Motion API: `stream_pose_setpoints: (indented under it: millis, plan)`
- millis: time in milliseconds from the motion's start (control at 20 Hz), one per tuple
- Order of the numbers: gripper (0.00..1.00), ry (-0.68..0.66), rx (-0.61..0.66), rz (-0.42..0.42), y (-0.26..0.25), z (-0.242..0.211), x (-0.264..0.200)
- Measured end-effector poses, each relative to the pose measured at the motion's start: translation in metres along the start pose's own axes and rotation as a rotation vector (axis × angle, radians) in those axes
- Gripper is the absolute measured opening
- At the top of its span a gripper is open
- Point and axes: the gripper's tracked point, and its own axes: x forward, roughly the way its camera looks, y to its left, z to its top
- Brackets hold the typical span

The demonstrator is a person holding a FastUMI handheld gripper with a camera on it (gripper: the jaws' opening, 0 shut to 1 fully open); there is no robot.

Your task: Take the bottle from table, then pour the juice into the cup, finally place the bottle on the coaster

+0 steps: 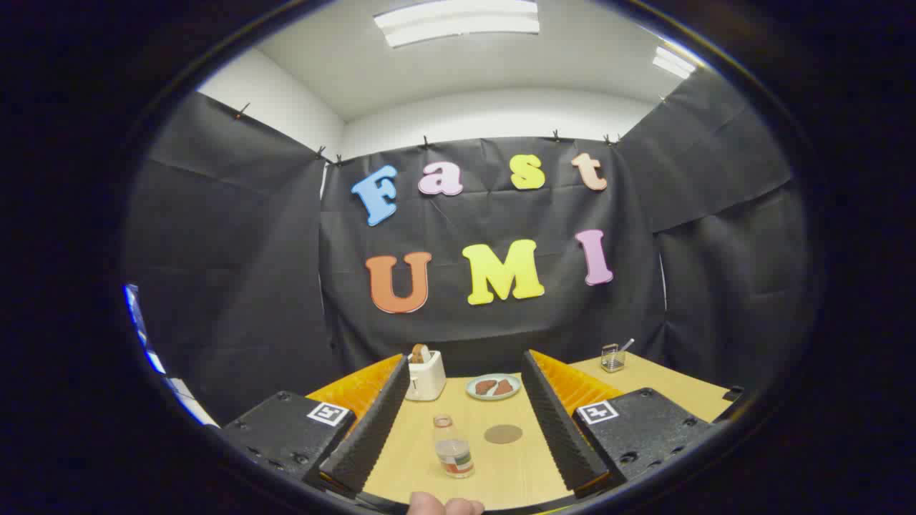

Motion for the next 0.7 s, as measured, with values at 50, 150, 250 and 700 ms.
stream_pose_setpoints:
  millis: [50,150,250,700]
  plan:
    - [1.00,0.000,-0.002,-0.001,0.000,0.000,0.001]
    - [1.00,0.006,-0.009,-0.004,0.000,-0.003,0.000]
    - [1.00,0.009,-0.001,0.012,0.006,-0.008,0.002]
    - [1.00,0.014,-0.047,0.033,0.020,-0.008,-0.003]
